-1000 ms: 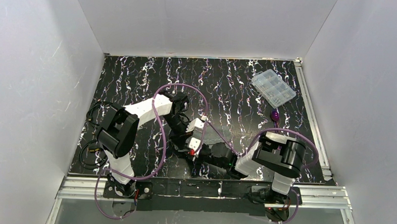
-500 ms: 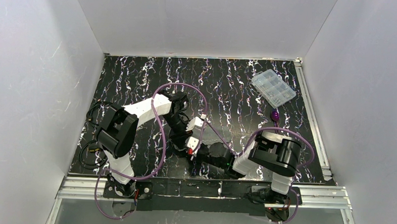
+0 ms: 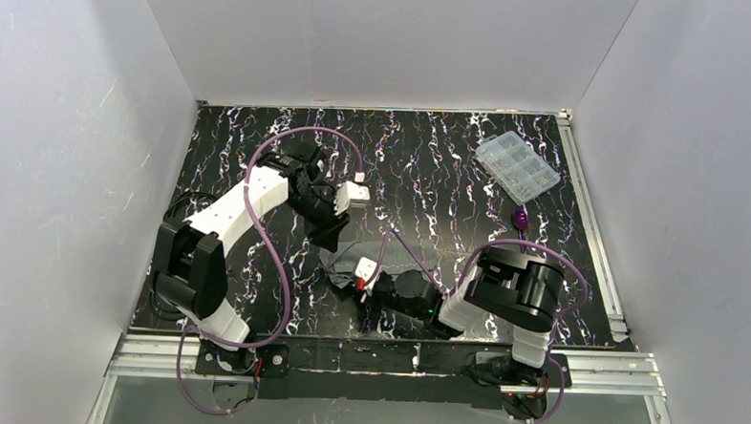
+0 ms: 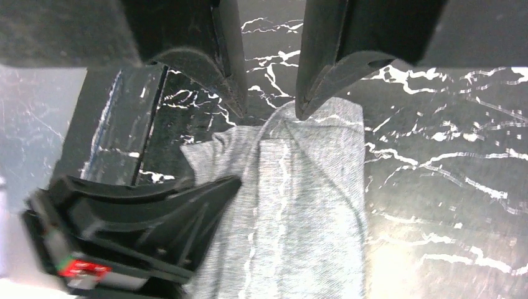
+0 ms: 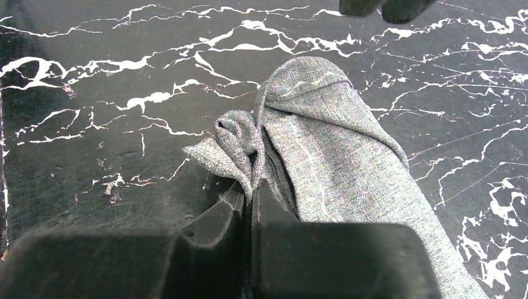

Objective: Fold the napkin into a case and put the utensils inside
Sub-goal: Pick up the 2/3-rectangle-folded napkin at the center of the board.

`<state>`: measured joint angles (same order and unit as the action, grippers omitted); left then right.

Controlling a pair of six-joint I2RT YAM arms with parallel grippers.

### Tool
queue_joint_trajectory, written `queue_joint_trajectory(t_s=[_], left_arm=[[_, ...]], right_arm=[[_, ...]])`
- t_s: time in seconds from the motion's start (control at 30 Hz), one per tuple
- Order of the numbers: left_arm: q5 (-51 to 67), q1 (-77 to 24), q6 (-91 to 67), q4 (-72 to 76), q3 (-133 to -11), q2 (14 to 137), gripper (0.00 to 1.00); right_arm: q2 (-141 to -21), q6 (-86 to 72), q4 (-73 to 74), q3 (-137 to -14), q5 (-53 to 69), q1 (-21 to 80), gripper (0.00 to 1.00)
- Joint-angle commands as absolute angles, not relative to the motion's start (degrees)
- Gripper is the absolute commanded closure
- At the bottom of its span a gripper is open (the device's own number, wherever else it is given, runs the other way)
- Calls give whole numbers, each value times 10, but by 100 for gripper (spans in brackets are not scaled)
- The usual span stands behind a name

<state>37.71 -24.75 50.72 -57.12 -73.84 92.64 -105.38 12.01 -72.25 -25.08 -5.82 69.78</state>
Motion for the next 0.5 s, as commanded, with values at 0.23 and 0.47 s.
queue_joint_trajectory(t_s=[0.23,0.47], left_arm=[[276,-241,318,-329,-645,942,73],[266,-250,304,-297,-632,952,76]], right_arm=[[-1053,21,-777,-251,-24,655,99],[-1073,-56,-769,-262,44,617,99]])
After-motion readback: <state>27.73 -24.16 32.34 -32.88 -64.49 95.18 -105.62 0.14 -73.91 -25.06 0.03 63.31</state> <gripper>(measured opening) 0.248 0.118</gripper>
